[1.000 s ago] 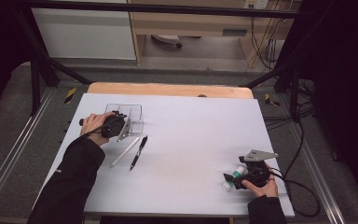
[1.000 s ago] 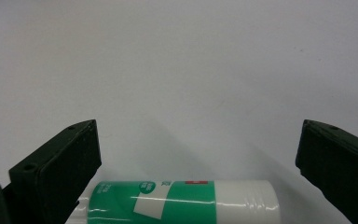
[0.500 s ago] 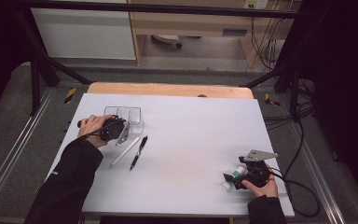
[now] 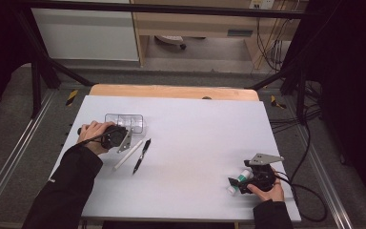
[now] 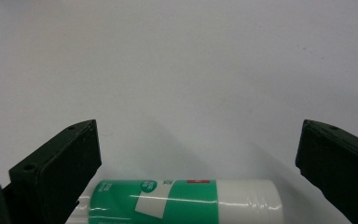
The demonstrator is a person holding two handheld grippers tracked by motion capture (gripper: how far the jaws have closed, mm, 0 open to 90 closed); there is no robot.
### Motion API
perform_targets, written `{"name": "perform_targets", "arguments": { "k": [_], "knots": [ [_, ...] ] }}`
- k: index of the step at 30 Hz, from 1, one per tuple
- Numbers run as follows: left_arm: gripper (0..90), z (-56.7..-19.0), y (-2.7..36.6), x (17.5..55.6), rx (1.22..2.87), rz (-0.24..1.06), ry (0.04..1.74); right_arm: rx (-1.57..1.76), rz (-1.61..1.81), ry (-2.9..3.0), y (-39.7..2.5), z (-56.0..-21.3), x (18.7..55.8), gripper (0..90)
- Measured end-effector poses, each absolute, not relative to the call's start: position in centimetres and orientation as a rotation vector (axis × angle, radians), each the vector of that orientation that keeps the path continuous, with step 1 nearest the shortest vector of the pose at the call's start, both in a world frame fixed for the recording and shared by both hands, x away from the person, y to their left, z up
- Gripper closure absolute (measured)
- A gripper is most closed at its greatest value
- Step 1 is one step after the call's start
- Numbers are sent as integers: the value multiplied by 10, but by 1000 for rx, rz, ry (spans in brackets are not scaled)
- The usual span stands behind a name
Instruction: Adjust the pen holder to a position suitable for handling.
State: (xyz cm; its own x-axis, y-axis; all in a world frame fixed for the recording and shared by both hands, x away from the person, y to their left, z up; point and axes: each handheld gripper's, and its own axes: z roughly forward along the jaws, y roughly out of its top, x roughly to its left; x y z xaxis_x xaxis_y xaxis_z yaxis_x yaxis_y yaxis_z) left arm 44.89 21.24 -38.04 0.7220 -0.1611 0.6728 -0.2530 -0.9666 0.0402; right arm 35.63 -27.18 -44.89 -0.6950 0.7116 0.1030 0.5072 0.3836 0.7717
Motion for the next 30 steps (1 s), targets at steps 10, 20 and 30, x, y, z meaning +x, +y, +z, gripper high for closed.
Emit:
{"name": "perform_targets", "arguments": {
  "k": [10,20,30],
  "knots": [
    [877,-383,214,448,2835,1028,-298,1083,1204,2400,-272,-449,356,5],
    [879,-374,208,445,2816,1068,-237,1082,1204,2400,-272,-449,356,5],
    [878,-366,181,437,2765,1073,-219,1081,1204,2401,-272,-449,356,5]
  ]
}}
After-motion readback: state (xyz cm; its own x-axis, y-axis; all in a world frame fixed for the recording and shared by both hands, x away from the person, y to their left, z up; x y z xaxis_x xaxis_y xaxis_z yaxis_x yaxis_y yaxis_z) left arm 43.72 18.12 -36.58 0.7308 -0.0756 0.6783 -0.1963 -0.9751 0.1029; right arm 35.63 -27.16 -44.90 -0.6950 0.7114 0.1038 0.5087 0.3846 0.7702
